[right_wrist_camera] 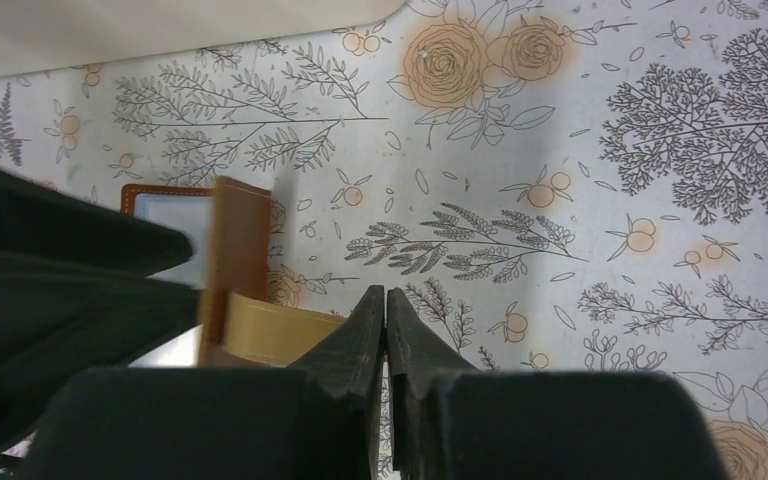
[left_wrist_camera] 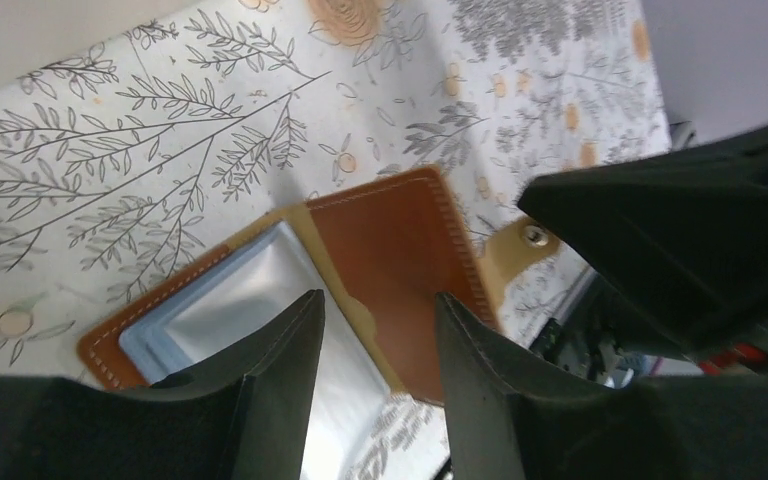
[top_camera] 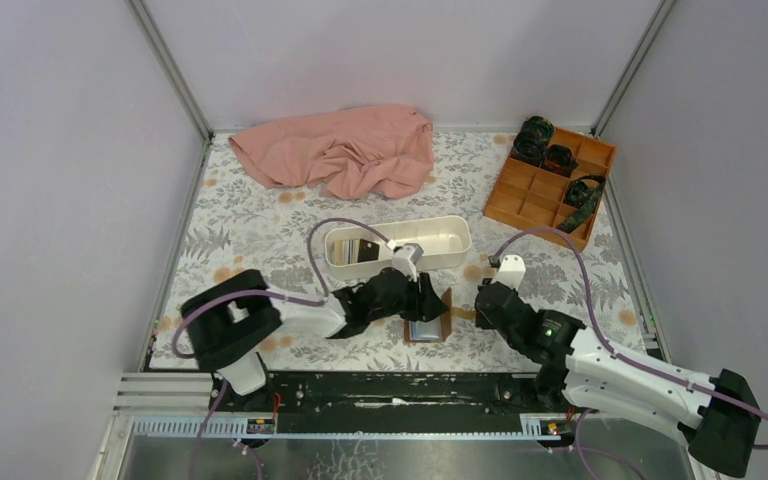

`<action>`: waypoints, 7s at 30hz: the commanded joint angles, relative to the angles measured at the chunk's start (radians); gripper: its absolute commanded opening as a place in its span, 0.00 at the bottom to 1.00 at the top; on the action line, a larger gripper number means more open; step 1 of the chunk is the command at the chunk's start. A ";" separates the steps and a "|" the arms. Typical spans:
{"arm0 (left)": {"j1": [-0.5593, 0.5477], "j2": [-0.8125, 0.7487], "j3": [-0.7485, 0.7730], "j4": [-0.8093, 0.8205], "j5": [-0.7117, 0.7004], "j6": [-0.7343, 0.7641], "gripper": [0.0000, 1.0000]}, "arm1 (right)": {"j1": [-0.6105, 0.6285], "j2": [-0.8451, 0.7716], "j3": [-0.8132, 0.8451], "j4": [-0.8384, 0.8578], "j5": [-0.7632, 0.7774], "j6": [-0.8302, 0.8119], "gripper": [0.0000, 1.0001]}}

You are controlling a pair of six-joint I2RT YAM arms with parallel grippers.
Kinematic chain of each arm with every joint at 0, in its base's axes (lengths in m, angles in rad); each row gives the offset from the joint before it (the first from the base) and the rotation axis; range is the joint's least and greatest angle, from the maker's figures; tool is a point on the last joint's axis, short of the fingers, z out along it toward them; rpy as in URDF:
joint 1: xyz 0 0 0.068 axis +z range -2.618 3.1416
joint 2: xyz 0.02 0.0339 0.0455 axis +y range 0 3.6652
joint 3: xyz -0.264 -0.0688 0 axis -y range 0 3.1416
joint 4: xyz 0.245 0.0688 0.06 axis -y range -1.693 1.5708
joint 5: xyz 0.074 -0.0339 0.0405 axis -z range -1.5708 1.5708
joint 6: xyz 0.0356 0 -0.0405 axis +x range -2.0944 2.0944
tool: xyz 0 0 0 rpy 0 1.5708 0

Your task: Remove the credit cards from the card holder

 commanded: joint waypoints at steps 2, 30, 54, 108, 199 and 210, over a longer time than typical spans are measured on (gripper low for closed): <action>-0.006 0.148 0.087 0.069 -0.011 0.040 0.51 | -0.005 -0.065 -0.044 0.083 -0.047 0.010 0.13; -0.007 0.290 0.070 0.164 -0.012 0.008 0.51 | -0.005 -0.185 -0.066 0.191 -0.171 -0.087 0.00; -0.007 -0.047 0.015 -0.028 -0.059 0.062 0.53 | -0.005 -0.102 -0.302 0.395 -0.194 0.061 0.00; -0.007 -0.169 -0.052 -0.187 -0.090 0.042 0.70 | -0.006 -0.008 -0.286 0.437 -0.205 0.040 0.00; -0.068 0.174 0.181 0.138 0.224 -0.070 0.70 | -0.006 -0.536 -0.105 -0.093 0.109 0.119 0.02; -0.098 0.219 0.230 0.171 0.252 -0.094 0.69 | -0.005 -0.532 -0.090 -0.133 0.097 0.131 0.06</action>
